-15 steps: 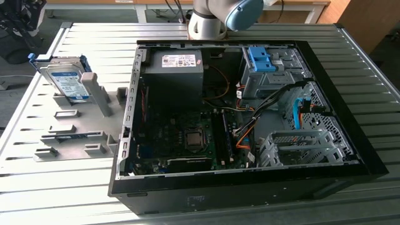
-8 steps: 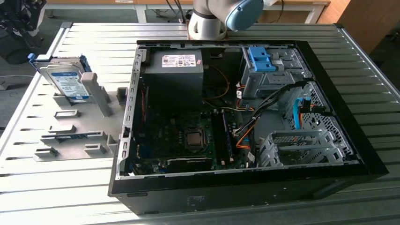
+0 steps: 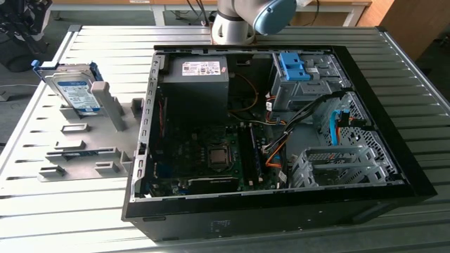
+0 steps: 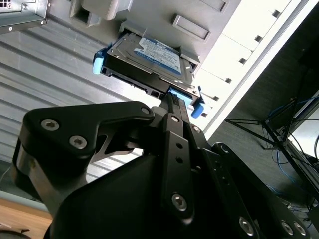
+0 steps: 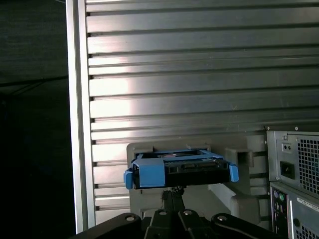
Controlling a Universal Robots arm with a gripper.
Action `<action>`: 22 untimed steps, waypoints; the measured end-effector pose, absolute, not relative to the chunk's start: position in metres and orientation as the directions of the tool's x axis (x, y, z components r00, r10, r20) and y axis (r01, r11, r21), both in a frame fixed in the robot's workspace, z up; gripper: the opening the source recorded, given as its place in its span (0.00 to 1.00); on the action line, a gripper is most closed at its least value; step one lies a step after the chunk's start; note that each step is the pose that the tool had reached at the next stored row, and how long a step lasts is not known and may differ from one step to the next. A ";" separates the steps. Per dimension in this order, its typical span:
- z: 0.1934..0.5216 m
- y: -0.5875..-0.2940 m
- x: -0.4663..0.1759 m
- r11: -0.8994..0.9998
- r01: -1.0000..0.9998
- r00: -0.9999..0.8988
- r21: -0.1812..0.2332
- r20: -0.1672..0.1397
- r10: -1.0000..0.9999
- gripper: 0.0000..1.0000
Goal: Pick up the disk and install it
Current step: 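Pick up the disk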
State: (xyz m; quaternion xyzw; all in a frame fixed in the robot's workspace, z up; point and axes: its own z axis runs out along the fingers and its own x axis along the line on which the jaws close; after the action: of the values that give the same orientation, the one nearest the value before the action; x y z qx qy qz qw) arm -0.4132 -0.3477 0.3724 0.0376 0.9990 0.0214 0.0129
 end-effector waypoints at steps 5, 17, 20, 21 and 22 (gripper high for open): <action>0.372 -0.348 -0.413 0.999 0.008 -1.000 0.044 -0.024 0.009 0.11; 0.372 -0.348 -0.413 0.996 -0.084 -0.996 0.044 -0.024 -0.083 0.11; 0.372 -0.348 -0.413 0.995 -0.086 -0.996 0.044 -0.024 -0.085 0.11; 0.372 -0.348 -0.413 0.995 -0.087 -0.996 0.044 -0.024 -0.086 0.11; 0.372 -0.348 -0.413 0.995 -0.088 -0.996 0.044 -0.024 -0.087 0.11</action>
State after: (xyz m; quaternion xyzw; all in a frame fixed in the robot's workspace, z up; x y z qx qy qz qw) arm -0.4135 -0.3477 0.3716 -0.0439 0.9987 0.0224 0.0111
